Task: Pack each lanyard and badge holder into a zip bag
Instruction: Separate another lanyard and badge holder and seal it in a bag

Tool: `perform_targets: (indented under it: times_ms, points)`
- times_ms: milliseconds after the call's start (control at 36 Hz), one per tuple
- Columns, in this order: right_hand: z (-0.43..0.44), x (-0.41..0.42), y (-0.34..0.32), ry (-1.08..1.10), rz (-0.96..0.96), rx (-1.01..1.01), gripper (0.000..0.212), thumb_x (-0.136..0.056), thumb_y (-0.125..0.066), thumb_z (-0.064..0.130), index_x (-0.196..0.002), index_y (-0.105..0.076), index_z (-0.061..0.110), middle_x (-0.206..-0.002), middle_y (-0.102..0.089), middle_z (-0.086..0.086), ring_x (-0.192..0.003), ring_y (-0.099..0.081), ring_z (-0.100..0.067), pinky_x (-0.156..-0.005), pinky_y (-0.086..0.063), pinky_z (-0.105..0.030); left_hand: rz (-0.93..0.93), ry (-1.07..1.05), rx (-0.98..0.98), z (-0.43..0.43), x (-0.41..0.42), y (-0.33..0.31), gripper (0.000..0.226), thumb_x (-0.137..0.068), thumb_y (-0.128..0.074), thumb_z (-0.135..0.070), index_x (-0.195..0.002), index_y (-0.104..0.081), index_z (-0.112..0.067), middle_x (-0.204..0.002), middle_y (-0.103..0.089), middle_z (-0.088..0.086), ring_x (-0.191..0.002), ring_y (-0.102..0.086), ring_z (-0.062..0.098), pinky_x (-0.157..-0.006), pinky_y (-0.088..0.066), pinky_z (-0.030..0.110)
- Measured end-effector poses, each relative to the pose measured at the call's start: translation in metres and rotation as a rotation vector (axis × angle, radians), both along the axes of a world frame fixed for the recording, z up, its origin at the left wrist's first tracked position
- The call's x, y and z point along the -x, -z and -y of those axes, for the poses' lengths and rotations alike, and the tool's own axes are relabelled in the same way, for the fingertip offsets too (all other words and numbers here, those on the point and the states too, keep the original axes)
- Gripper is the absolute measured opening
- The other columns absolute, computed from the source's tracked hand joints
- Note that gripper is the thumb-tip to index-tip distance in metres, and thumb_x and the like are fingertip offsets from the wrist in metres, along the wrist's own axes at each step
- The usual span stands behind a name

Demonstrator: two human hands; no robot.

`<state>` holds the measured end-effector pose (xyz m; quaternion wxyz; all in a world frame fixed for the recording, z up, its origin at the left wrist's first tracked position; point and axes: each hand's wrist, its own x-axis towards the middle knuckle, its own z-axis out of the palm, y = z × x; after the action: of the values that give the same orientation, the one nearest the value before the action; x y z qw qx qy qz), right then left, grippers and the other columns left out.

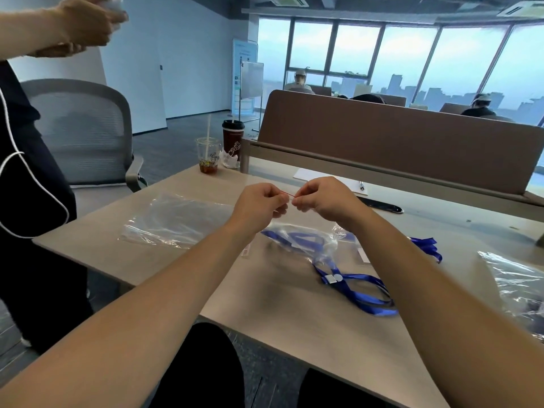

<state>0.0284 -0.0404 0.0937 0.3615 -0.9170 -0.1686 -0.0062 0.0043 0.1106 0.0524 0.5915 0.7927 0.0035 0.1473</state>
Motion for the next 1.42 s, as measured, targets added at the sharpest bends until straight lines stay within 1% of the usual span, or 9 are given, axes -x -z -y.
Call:
perform_targets:
  times_ms: [222,417,806,861,1028,1139,1278,1361,1417]
  points:
    - [-0.004,0.002,0.003,-0.015,0.004,0.003,0.010,-0.093,-0.068,0.018,-0.098,-0.073,0.010,-0.090,-0.071,-0.004,-0.082,-0.067,-0.016,-0.064,-0.049,-0.019,-0.031,0.040,-0.012,0.001,0.002,0.001,0.017,-0.097,-0.058,-0.017,-0.096,-0.071,-0.006,-0.084,-0.071,0.011,-0.078,-0.068,0.022,-0.074,-0.059,0.030]
    - [-0.003,0.002,0.004,-0.019,-0.036,-0.029,0.014,-0.093,-0.068,0.019,-0.100,-0.073,0.008,-0.091,-0.073,-0.006,-0.082,-0.068,-0.017,-0.065,-0.049,-0.021,0.000,0.014,-0.097,-0.001,0.002,0.000,0.010,-0.096,-0.061,-0.019,-0.093,-0.070,-0.014,-0.082,-0.071,0.003,-0.075,-0.068,0.014,-0.068,-0.055,0.023]
    - [-0.003,0.004,0.003,-0.025,-0.043,-0.012,0.013,-0.094,-0.067,0.020,-0.097,-0.073,0.009,-0.090,-0.071,-0.005,-0.079,-0.066,-0.014,-0.063,-0.047,-0.019,0.006,-0.036,-0.189,0.004,0.003,0.000,0.012,-0.096,-0.060,-0.022,-0.088,-0.068,-0.017,-0.079,-0.070,0.000,-0.073,-0.066,0.012,-0.071,-0.053,0.025]
    - [-0.002,0.004,0.002,-0.026,-0.050,-0.009,0.014,-0.094,-0.067,0.022,-0.097,-0.073,0.010,-0.088,-0.070,-0.004,-0.077,-0.064,-0.013,-0.062,-0.046,-0.020,0.019,-0.058,-0.167,0.004,0.003,0.000,0.012,-0.096,-0.060,-0.020,-0.089,-0.069,-0.016,-0.080,-0.070,0.001,-0.073,-0.065,0.012,-0.069,-0.051,0.024]
    - [0.005,0.002,-0.003,-0.008,-0.051,0.080,0.015,-0.095,-0.066,0.022,-0.100,-0.074,0.010,-0.086,-0.070,-0.003,-0.075,-0.063,-0.012,-0.061,-0.046,-0.019,-0.021,-0.091,-0.057,0.006,0.000,0.001,0.014,-0.097,-0.058,-0.016,-0.089,-0.069,-0.013,-0.083,-0.071,0.006,-0.078,-0.067,0.019,-0.075,-0.056,0.030]
    - [0.019,0.002,-0.002,0.016,-0.041,0.164,0.013,-0.094,-0.066,0.020,-0.099,-0.074,0.011,-0.087,-0.071,-0.001,-0.078,-0.063,-0.012,-0.063,-0.046,-0.020,-0.071,-0.084,0.047,-0.001,0.000,0.004,0.016,-0.096,-0.057,-0.009,-0.083,-0.066,-0.008,-0.084,-0.070,0.014,-0.077,-0.066,0.024,-0.072,-0.059,0.032]
    - [0.023,0.003,0.006,0.018,-0.026,0.207,0.006,-0.094,-0.065,0.014,-0.093,-0.072,0.014,-0.086,-0.068,0.001,-0.079,-0.063,-0.011,-0.066,-0.047,-0.021,-0.150,0.016,0.023,0.004,0.003,-0.003,0.013,-0.095,-0.058,-0.010,-0.098,-0.067,-0.001,-0.086,-0.070,0.016,-0.072,-0.070,0.026,-0.074,-0.062,0.036]
    - [0.024,0.004,0.007,0.003,-0.013,0.195,0.006,-0.094,-0.065,0.014,-0.090,-0.068,0.017,-0.085,-0.067,0.003,-0.078,-0.062,-0.010,-0.067,-0.046,-0.020,-0.191,0.049,0.051,0.005,0.003,-0.008,0.019,-0.093,-0.066,-0.015,-0.106,-0.065,-0.001,-0.088,-0.071,0.014,-0.068,-0.070,0.022,-0.068,-0.062,0.033]
    - [0.025,0.005,0.007,-0.013,-0.002,0.204,0.004,-0.095,-0.065,0.014,-0.093,-0.068,0.016,-0.085,-0.066,0.003,-0.079,-0.061,-0.009,-0.068,-0.046,-0.021,-0.238,0.059,0.055,0.004,0.003,-0.008,0.024,-0.091,-0.070,-0.019,-0.108,-0.063,-0.004,-0.090,-0.071,0.012,-0.071,-0.071,0.021,-0.066,-0.062,0.030]
